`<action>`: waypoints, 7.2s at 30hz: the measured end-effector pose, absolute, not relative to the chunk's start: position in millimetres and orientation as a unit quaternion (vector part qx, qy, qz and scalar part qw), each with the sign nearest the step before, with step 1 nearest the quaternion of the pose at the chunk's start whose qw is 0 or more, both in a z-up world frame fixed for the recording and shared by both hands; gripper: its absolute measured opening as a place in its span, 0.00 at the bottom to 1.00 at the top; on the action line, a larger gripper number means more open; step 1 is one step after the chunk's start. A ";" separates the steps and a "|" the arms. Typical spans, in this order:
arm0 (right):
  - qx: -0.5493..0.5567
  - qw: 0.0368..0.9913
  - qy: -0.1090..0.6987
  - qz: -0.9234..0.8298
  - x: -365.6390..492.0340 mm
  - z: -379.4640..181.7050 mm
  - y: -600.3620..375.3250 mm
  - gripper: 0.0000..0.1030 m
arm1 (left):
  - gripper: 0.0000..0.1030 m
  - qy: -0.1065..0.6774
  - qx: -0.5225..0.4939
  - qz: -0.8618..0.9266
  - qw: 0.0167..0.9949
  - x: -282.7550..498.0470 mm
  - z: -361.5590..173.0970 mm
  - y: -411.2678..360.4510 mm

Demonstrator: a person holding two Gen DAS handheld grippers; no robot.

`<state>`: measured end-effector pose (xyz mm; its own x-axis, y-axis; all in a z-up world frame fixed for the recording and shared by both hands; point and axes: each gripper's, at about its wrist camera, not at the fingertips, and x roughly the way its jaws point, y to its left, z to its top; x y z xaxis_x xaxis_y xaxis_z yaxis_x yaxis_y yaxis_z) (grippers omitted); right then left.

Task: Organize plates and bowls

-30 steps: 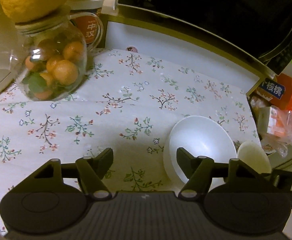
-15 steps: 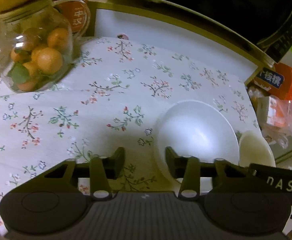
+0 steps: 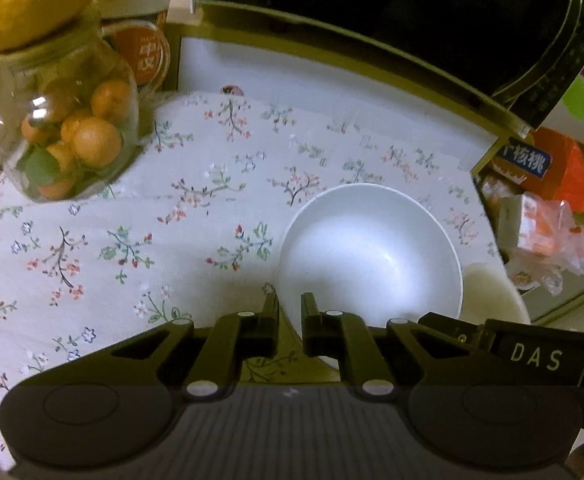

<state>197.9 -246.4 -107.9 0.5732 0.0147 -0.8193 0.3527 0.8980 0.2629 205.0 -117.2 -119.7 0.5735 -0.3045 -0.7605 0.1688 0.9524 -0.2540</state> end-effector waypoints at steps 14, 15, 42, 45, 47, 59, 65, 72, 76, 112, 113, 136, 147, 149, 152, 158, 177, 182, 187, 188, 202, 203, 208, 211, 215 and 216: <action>0.192 0.879 0.430 -0.072 170.9 -75.3 -239.3 0.10 | 0.09 0.432 -0.079 -0.139 0.888 169.9 -92.0 -106.5; 0.190 0.881 0.428 -0.070 166.7 -71.7 -238.1 0.10 | 0.09 0.430 -0.077 -0.139 0.889 165.8 -89.5 -105.8; 0.168 0.886 0.432 -0.013 25.3 -59.2 -224.9 0.12 | 0.10 0.423 -0.039 -0.172 0.889 31.7 -72.4 -89.5; 0.165 0.880 0.445 -0.012 14.3 -69.3 -223.6 0.12 | 0.10 0.430 -0.033 -0.173 0.885 23.7 -78.2 -89.7; 0.159 0.878 0.451 -0.011 7.6 -74.4 -222.3 0.12 | 0.10 0.433 -0.031 -0.175 0.883 17.7 -80.7 -89.2; 0.139 0.861 0.489 -0.013 -4.2 -101.2 -226.3 0.12 | 0.10 0.460 -0.009 -0.179 0.870 10.4 -102.5 -98.9; 0.133 0.856 0.500 -0.014 -4.1 -108.9 -228.3 0.13 | 0.10 0.473 0.000 -0.179 0.863 10.4 -113.2 -103.3; 0.130 0.848 0.513 -0.021 -4.0 -117.2 -231.6 0.13 | 0.10 0.485 -0.003 -0.187 0.854 16.8 -122.5 -108.1; 0.130 0.844 0.520 -0.029 -2.8 -122.8 -235.9 0.13 | 0.10 0.489 -0.001 -0.190 0.851 19.2 -128.6 -113.7; 0.154 0.843 0.514 -0.039 -0.5 -118.9 -246.9 0.34 | 0.33 0.479 -0.003 -0.193 0.856 25.9 -119.6 -114.2; 0.154 0.845 0.511 -0.041 -0.9 -117.1 -248.1 0.36 | 0.33 0.476 -0.004 -0.194 0.858 25.3 -117.3 -113.4; 0.173 0.873 0.453 -0.054 0.4 -90.0 -267.0 0.63 | 0.51 0.430 0.003 -0.185 0.884 37.3 -89.4 -105.8; 0.184 0.876 0.438 -0.081 3.6 -85.1 -281.5 0.79 | 0.59 0.415 0.017 -0.175 0.893 45.1 -89.9 -113.1; 0.186 0.877 0.436 -0.085 4.9 -84.9 -284.2 0.82 | 0.60 0.413 0.018 -0.174 0.894 47.0 -90.7 -114.9; 0.184 0.876 0.437 -0.090 7.6 -85.6 -286.2 0.84 | 0.61 0.412 0.020 -0.172 0.895 50.4 -91.5 -117.7; 0.196 0.872 0.439 -0.093 15.2 -86.3 -291.7 0.87 | 0.62 0.409 0.022 -0.166 0.897 60.7 -93.4 -121.7; 0.180 0.868 0.450 -0.106 49.1 -91.8 -296.8 0.87 | 0.68 0.429 0.010 -0.174 0.886 97.4 -102.6 -132.3; 0.186 0.865 0.452 -0.116 56.2 -95.2 -300.4 0.87 | 0.67 0.437 0.015 -0.170 0.883 105.6 -108.7 -135.4; 0.216 0.857 0.453 -0.116 61.2 -100.8 -306.7 0.83 | 0.59 0.446 0.010 -0.167 0.879 112.9 -115.5 -137.2; 0.219 0.856 0.454 -0.115 62.3 -102.2 -306.9 0.81 | 0.58 0.446 0.008 -0.167 0.879 114.4 -116.8 -137.5; 0.228 0.842 0.476 -0.113 81.1 -127.3 -296.7 0.57 | 0.34 0.465 -0.006 -0.186 0.866 132.4 -137.3 -151.3; 0.228 0.841 0.478 -0.110 82.5 -129.1 -295.4 0.54 | 0.32 0.468 -0.007 -0.188 0.864 133.2 -139.3 -151.9; 0.229 0.837 0.486 -0.103 85.7 -136.8 -289.8 0.35 | 0.15 0.474 -0.014 -0.195 0.859 135.9 -143.2 -153.4; 0.234 0.835 0.488 -0.104 86.8 -140.1 -290.4 0.25 | 0.09 0.470 -0.014 -0.203 0.859 135.3 -141.8 -154.7; 0.234 0.836 0.486 -0.102 87.7 -140.9 -289.0 0.14 | 0.07 0.469 -0.014 -0.203 0.860 135.2 -141.1 -155.1; 0.231 0.837 0.485 -0.103 87.7 -140.5 -288.3 0.14 | 0.07 0.470 -0.017 -0.203 0.859 135.4 -141.2 -154.1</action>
